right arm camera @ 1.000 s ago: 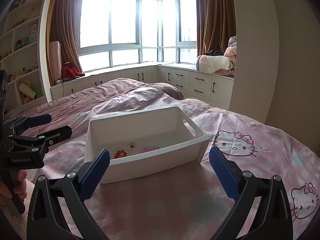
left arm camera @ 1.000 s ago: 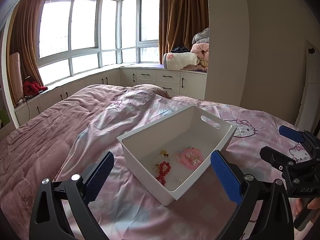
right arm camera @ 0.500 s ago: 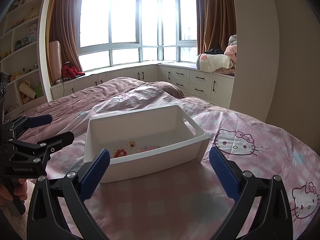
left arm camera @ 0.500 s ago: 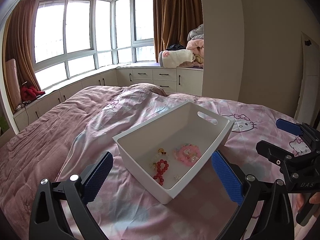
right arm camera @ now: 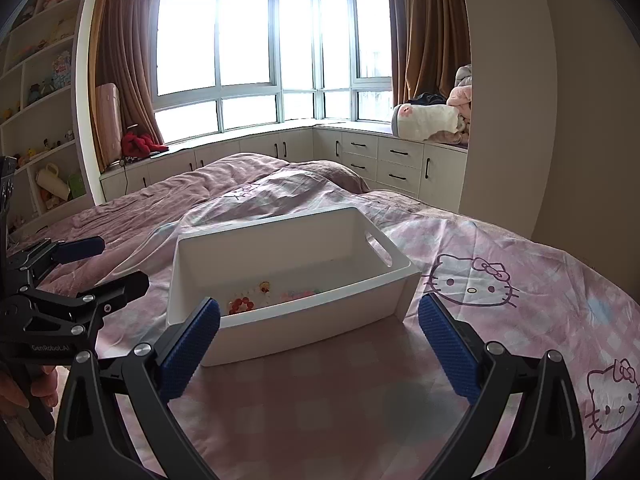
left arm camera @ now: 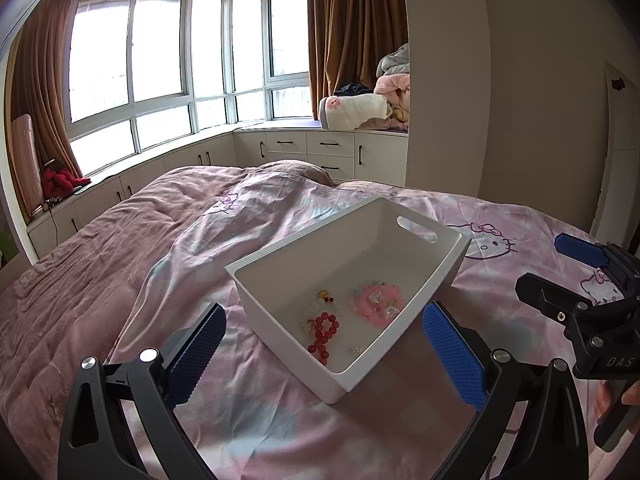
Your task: Organize jewelry
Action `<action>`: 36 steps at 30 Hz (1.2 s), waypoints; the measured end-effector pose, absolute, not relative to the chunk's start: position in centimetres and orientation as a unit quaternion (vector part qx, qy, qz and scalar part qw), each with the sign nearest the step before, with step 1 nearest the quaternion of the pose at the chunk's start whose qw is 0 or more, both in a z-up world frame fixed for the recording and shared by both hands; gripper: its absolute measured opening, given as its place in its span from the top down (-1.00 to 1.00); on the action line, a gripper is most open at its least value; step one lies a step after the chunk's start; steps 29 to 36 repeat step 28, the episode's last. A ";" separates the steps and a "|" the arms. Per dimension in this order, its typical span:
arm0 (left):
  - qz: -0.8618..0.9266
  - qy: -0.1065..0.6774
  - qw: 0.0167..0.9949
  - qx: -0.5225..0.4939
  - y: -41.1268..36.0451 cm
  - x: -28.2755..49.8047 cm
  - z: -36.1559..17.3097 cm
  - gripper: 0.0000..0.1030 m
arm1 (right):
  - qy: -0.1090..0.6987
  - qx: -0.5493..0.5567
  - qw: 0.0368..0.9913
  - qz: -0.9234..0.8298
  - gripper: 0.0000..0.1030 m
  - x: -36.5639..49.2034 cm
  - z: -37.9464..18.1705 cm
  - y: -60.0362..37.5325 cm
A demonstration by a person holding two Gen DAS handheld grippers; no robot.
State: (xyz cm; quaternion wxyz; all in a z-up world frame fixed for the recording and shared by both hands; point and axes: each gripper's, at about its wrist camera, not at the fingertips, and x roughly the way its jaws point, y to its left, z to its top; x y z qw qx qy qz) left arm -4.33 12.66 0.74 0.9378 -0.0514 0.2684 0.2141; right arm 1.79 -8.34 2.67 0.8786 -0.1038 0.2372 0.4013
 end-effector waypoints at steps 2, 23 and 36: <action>0.210 0.272 0.938 -0.053 12.6 -4.2 0.7 -0.94 | 0.240 -0.100 0.877 0.403 -0.91 1.9 2.6 -8.3; 0.229 0.295 0.927 -0.044 12.8 -3.8 0.2 -0.94 | 0.246 -0.099 0.878 0.398 -0.91 2.1 2.3 -8.5; 0.236 0.291 0.926 -0.049 13.2 -4.0 0.0 -0.94 | 0.244 -0.100 0.878 0.400 -0.91 2.1 2.3 -8.5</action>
